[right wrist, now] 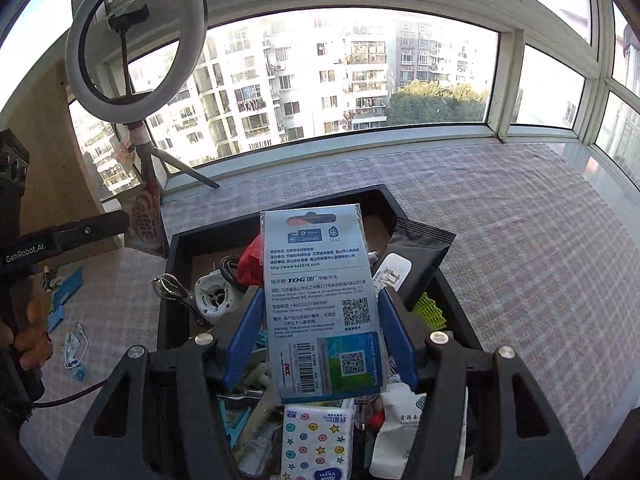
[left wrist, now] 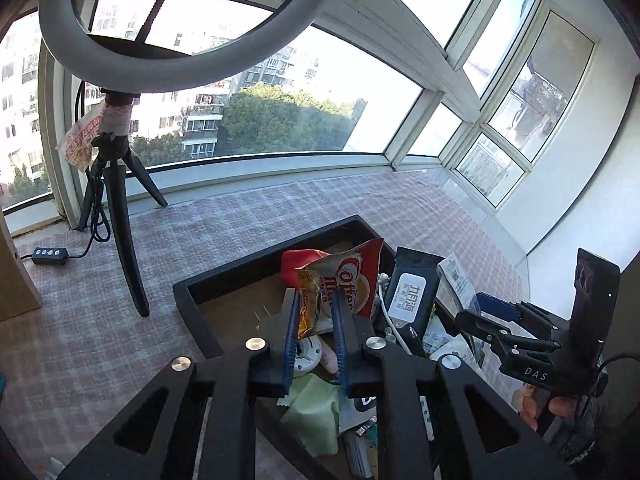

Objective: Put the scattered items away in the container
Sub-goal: 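Carry the card packet into the tray with the right tool while the left drops the sachet there, then move back and grasp the white USB cable with the right tool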

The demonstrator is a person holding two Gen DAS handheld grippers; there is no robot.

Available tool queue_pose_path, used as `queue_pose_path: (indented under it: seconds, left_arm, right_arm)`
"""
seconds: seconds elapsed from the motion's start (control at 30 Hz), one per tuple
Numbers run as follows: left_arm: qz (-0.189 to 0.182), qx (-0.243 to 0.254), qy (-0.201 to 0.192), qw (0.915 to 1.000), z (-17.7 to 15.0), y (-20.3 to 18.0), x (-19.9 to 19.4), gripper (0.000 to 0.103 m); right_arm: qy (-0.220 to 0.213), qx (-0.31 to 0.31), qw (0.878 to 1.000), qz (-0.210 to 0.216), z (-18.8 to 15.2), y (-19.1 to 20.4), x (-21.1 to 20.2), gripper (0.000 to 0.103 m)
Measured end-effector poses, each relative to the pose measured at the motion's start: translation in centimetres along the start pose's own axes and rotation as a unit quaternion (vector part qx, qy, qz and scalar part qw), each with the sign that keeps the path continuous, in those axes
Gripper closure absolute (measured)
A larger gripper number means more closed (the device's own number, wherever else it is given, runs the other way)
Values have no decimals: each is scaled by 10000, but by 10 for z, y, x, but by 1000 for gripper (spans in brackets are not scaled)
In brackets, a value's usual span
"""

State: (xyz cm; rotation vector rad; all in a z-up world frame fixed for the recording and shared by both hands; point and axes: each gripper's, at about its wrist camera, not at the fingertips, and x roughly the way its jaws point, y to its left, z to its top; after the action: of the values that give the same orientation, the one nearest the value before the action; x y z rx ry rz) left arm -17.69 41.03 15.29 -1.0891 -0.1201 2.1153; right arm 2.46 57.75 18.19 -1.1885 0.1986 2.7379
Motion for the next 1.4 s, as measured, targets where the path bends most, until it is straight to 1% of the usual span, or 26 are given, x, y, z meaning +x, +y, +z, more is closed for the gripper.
queue_pose_path:
  seconds: [0.07, 0.1, 0.17, 0.3, 0.37, 0.43, 0.53, 0.63, 0.73, 0.8, 0.9, 0.93, 1.0, 1.1, 1.17, 1.2, 1.27, 1.33, 1.37, 1.4]
  left_arm:
    - [118, 50, -228, 9997, -2, -1, -5, 49]
    - [184, 65, -279, 9994, -3, 0, -8, 49]
    - [185, 61, -298, 9994, -6, 5, -14, 49]
    - [345, 53, -357, 9988, -11, 18, -27, 49]
    - [376, -5, -384, 9986, -15, 26, -35, 49]
    - [491, -16, -417, 9979, -21, 33, -45, 49]
    - [651, -58, -419, 9970, -35, 46, -60, 49]
    - [813, -179, -455, 9955, -49, 63, -80, 49]
    - [996, -366, -492, 9931, -64, 88, -104, 49]
    - [1196, -468, -539, 9903, -76, 108, -124, 49]
    - [1551, -592, -548, 9846, -99, 142, -155, 49]
    - [1680, -637, -534, 9823, -107, 155, -165, 49]
    - [1896, -742, -509, 9777, -124, 180, -185, 49]
    - [2174, -888, -370, 9713, -149, 216, -207, 49]
    - [2239, -939, -222, 9698, -164, 234, -215, 49]
    - [2241, -930, -143, 9700, -171, 240, -218, 49]
    - [2286, -831, 31, 9700, -184, 244, -219, 49]
    - [2448, -662, 112, 9673, -195, 245, -218, 49]
    - [2486, -591, 122, 9667, -200, 246, -218, 49]
    - [2472, -548, 167, 9673, -203, 248, -216, 49]
  right_arm:
    - [-57, 41, 9995, -295, -2, -2, -3, 30]
    - [-100, 57, 9994, -313, -2, -3, -4, 30]
    - [-150, 117, 9995, -247, -2, -4, -7, 30]
    - [-218, 219, 9994, -158, 0, -4, -9, 30]
    - [-228, 224, 9994, -109, 0, -1, -9, 30]
    - [-247, 183, 9995, -61, 1, 5, -10, 30]
    - [-243, 67, 9997, 62, 2, 20, -8, 30]
    - [-215, -63, 9993, 285, 2, 36, -6, 30]
    - [-215, -265, 9977, 584, 2, 59, -4, 30]
    - [-323, -465, 9945, 881, 2, 78, -6, 30]
    - [-539, -870, 9870, 1236, -2, 110, -9, 30]
    - [-546, -1042, 9848, 1280, -4, 123, -9, 30]
    - [-426, -1397, 9795, 1388, -9, 151, -5, 30]
    - [-55, -1764, 9699, 1679, -16, 194, 8, 30]
    - [299, -1961, 9615, 1899, -24, 224, 21, 30]
    - [468, -2082, 9555, 2034, -30, 239, 27, 30]
    - [725, -2415, 9397, 2312, -46, 271, 35, 30]
    - [918, -2772, 9250, 2431, -65, 301, 44, 32]
    - [1060, -2881, 9204, 2421, -73, 314, 50, 36]
    - [1228, -2930, 9175, 2393, -80, 324, 58, 44]
